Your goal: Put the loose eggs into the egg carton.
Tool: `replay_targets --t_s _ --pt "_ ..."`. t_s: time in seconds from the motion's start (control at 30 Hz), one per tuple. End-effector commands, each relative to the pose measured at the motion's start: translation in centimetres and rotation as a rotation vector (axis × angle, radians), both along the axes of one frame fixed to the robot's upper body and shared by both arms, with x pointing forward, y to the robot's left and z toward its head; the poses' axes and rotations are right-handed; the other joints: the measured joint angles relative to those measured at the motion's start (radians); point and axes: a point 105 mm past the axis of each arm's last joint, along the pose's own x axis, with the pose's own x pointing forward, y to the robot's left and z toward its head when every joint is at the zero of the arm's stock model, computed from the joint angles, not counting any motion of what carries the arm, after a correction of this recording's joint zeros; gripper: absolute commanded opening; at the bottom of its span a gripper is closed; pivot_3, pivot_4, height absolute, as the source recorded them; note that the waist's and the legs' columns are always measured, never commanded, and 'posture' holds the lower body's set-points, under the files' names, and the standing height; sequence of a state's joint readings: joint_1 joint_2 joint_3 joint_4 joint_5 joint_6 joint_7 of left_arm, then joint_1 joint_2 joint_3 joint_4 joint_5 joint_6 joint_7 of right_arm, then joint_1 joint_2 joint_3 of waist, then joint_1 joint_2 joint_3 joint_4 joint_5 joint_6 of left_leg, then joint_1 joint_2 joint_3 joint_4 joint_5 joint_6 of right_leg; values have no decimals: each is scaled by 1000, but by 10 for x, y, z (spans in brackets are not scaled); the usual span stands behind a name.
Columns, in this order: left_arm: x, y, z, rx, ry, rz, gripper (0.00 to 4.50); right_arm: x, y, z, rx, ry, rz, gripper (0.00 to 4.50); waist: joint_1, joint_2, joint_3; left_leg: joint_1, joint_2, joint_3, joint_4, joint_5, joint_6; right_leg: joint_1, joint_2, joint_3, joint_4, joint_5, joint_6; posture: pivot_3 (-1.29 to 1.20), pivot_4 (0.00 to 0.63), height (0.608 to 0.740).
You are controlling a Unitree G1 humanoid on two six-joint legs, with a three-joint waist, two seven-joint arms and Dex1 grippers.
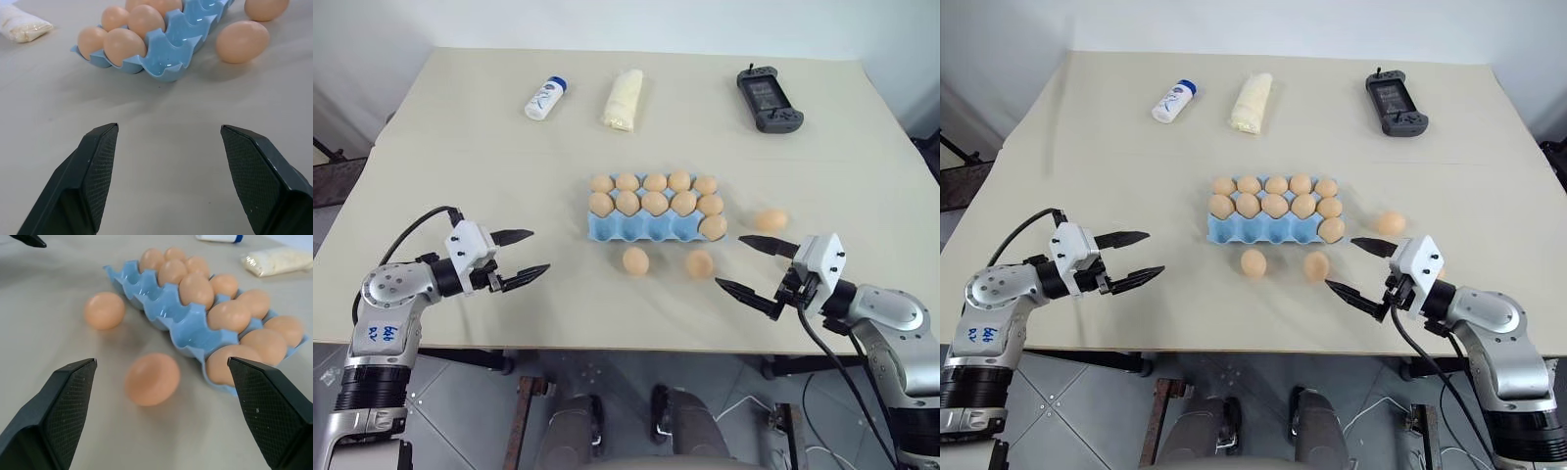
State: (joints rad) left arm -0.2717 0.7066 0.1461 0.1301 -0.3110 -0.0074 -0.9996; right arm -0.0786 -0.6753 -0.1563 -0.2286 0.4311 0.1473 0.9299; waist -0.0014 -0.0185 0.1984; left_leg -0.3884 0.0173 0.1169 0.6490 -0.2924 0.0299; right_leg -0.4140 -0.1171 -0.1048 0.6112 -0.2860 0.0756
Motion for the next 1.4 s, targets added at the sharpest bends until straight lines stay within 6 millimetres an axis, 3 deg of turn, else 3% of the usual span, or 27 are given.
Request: replay_targets --t_s 0.03,0.13,0.27,0.43,0.6,0.73,1.07,1.17,1.33,1.4 --pt "-2 -4 7 -1 -15 -33 3553 1 -5 12 22 -66 -41 4500 0 0 0 0 0 0 0 0 0 0 0 0 0 0 0 0 150 740" --pt "-5 -8 6 -11 3 -60 3553 1 -17 16 35 -86 -108 4500 1 0 0 0 0 0 0 0 0 0 0 0 0 0 0 0 150 740" --pt "-18 -42 5 -35 32 -223 3553 -13 -63 21 48 -155 -359 4500 20 0 0 0 0 -1 0 0 0 0 0 -1 0 0 0 0 150 740" --pt "-26 -65 1 -41 50 -330 3553 -41 -90 -3 53 -109 -529 4500 25 0 0 0 0 0 0 1 2 1 1 -1 0 0 1 0 150 740" --pt "-30 -92 -3 -37 43 -436 3553 -50 -107 -27 88 -53 -663 4500 14 1 0 3 0 3 0 -1 5 2 1 2 1 2 -2 0 150 740" --pt "-27 -99 -1 -26 8 -454 3553 -37 -112 -34 115 -10 -673 4500 4 1 0 3 1 3 0 2 5 2 1 2 1 5 -5 0 150 740" --pt "-24 -91 1 -30 -17 -401 3553 9 -125 -41 108 58 -614 4500 -1 5 0 3 1 3 1 8 11 2 1 1 1 7 -5 0 150 740" --pt "-24 -89 1 -30 -19 -386 3600 19 -120 -48 104 111 -569 3931 1 5 0 2 1 2 1 8 11 1 1 1 1 7 -5 0 150 740" --pt "-22 -84 2 -37 -24 -357 3600 28 -111 -45 89 92 -494 2143 0 5 0 2 1 2 1 8 11 1 1 0 1 8 -5 0 150 740" --pt "-20 -82 3 -47 -25 -339 3600 28 -100 -37 84 65 -439 1662 0 6 0 2 1 2 1 8 11 1 1 0 1 8 -4 0 150 740"
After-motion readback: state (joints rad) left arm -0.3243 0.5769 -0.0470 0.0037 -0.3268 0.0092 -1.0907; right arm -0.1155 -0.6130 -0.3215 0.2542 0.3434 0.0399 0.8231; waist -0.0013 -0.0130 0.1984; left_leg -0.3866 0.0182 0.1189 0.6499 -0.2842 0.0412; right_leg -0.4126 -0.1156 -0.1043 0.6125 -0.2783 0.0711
